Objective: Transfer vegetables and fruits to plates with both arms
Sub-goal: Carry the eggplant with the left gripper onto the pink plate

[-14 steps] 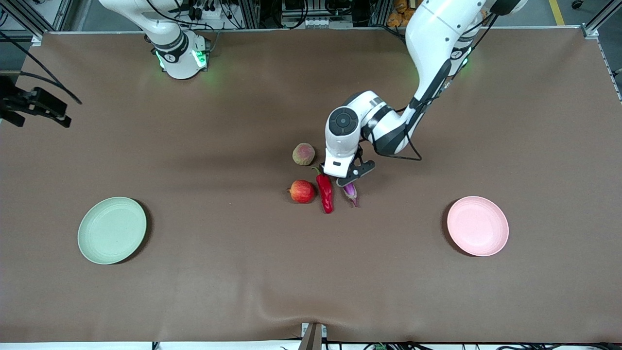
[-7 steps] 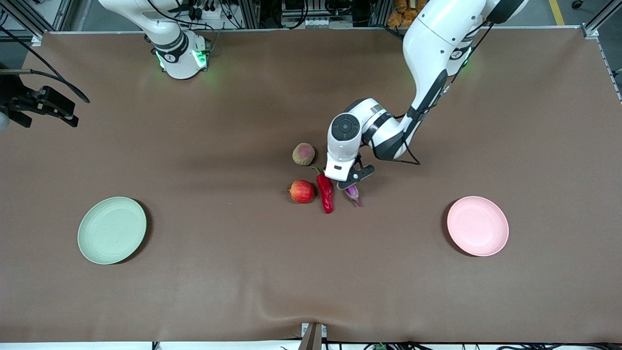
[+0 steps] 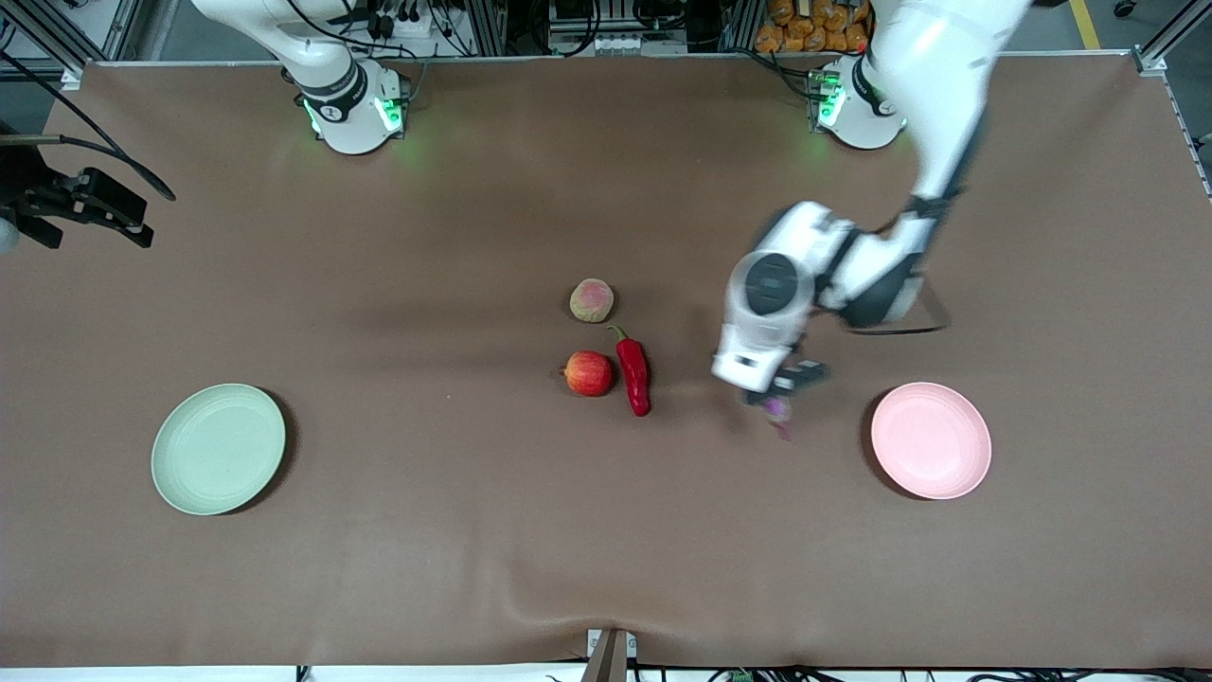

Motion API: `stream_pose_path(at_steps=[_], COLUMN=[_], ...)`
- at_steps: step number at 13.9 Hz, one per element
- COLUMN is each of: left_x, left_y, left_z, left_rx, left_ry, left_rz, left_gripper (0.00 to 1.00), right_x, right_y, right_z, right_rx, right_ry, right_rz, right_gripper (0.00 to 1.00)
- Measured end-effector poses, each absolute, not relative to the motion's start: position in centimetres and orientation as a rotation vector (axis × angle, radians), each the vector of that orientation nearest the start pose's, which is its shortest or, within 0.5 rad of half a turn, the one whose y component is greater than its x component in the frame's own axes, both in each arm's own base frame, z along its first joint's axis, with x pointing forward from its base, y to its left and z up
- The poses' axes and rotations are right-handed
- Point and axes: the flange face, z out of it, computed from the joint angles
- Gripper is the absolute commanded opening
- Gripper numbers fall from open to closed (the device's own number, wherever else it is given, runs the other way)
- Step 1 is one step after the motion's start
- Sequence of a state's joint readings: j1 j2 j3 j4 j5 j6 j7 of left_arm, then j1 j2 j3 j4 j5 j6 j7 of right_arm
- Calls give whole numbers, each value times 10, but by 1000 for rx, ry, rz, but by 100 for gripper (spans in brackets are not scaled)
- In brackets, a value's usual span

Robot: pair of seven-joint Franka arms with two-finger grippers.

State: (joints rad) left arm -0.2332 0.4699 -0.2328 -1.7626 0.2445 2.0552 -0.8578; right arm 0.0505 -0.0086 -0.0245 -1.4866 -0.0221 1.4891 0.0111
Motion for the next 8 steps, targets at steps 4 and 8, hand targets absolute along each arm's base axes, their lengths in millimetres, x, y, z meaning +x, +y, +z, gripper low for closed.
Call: stream_pose_path(at_steps=[4,8], left_x=[621,627], left_y=[-95,3], left_z=[297,264], left_rx=[-2956,-3011], left_ry=[-292,-201], left_rz=[202,239], left_gripper=[0,0], right_x=[556,587], right_y=[14,68], right_z=[642,574], right_rx=[-3164,-3162], right_ry=[-31,-172], right_rz=[19,178], right_gripper=[100,100])
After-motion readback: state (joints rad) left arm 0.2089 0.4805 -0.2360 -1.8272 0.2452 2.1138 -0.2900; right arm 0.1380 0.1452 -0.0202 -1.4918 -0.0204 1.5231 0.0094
